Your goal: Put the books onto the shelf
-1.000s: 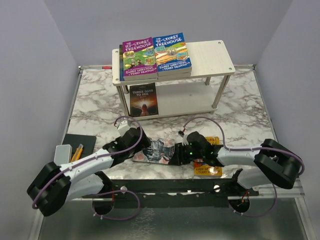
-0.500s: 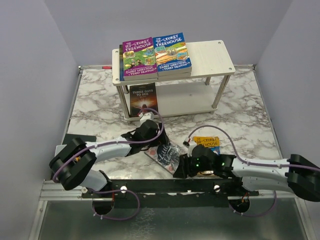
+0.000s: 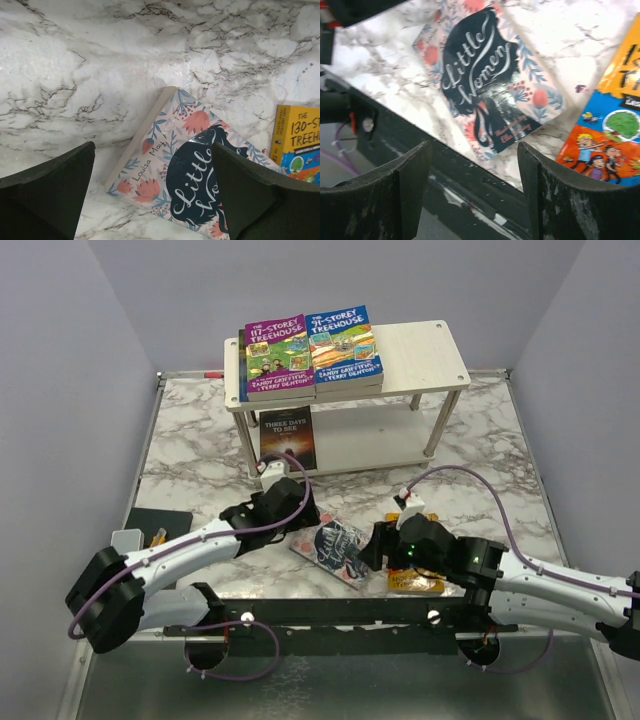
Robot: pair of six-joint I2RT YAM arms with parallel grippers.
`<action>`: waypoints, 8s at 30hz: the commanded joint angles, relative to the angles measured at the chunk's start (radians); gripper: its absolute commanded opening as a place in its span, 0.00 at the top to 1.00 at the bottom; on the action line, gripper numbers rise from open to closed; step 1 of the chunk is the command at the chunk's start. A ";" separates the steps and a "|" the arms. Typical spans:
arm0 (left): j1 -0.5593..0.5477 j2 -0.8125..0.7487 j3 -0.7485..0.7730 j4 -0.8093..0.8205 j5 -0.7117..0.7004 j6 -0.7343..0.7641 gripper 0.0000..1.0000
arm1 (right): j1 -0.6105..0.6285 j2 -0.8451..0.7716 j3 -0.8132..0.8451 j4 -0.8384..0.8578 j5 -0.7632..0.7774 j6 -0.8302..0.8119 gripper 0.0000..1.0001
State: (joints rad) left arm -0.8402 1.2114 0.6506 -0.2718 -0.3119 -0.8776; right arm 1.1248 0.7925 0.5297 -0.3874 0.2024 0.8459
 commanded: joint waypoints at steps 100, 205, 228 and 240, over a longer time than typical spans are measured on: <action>-0.015 0.146 -0.249 0.261 0.360 -0.026 0.09 | -0.278 0.404 -0.091 0.459 -0.212 0.129 0.48; -0.101 -0.771 -0.595 0.544 0.421 -0.460 0.01 | -0.280 0.205 -0.197 1.060 -0.541 0.451 1.00; -0.101 -0.780 -0.534 0.659 0.484 -0.500 1.00 | -0.278 0.129 -0.216 1.003 -0.563 0.406 1.00; -0.100 -0.751 -0.449 0.519 0.458 -0.411 1.00 | -0.278 0.024 -0.159 0.724 -0.524 0.305 0.93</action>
State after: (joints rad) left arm -0.9379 0.4694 0.1349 0.2787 0.1421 -1.3403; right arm 0.8360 0.8692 0.3115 0.4717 -0.3126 1.2110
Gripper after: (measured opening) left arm 0.286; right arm 0.035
